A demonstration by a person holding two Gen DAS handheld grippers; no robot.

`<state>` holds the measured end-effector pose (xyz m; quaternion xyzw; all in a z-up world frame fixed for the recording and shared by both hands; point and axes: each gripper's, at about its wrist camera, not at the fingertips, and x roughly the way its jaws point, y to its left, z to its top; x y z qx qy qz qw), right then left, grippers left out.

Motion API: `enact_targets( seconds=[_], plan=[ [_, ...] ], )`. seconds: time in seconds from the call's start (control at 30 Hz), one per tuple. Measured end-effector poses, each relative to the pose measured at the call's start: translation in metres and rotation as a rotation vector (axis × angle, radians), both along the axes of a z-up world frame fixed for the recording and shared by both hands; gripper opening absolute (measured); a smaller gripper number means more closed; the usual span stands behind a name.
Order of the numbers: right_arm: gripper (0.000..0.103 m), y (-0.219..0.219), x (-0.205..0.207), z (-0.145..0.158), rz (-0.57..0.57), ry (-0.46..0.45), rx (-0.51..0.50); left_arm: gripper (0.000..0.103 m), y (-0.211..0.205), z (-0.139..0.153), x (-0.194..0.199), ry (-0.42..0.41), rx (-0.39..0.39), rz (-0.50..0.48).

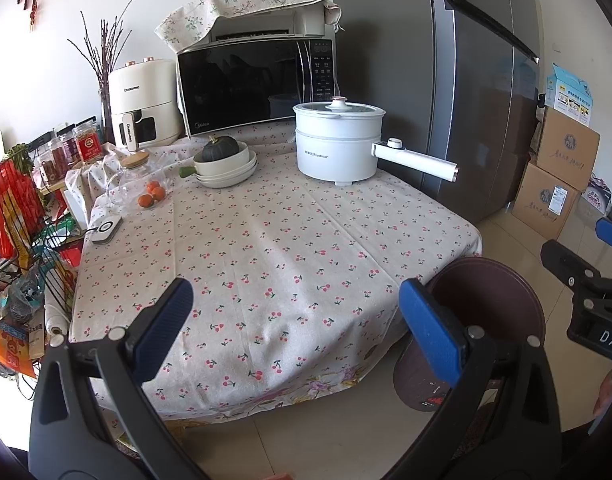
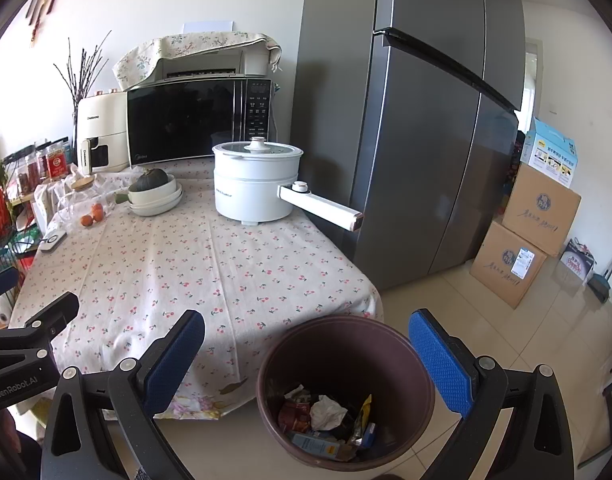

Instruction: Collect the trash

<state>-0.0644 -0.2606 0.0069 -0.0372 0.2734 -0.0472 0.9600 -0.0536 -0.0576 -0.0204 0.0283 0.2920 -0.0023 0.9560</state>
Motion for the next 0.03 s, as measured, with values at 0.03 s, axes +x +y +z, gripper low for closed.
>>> enact_targets(
  seconds=[0.03],
  plan=[
    [0.103, 0.0005, 0.0001, -0.0005, 0.002, 0.002, 0.001, 0.102, 0.0016, 0.0, 0.0012, 0.01, -0.005, -0.006]
  ],
)
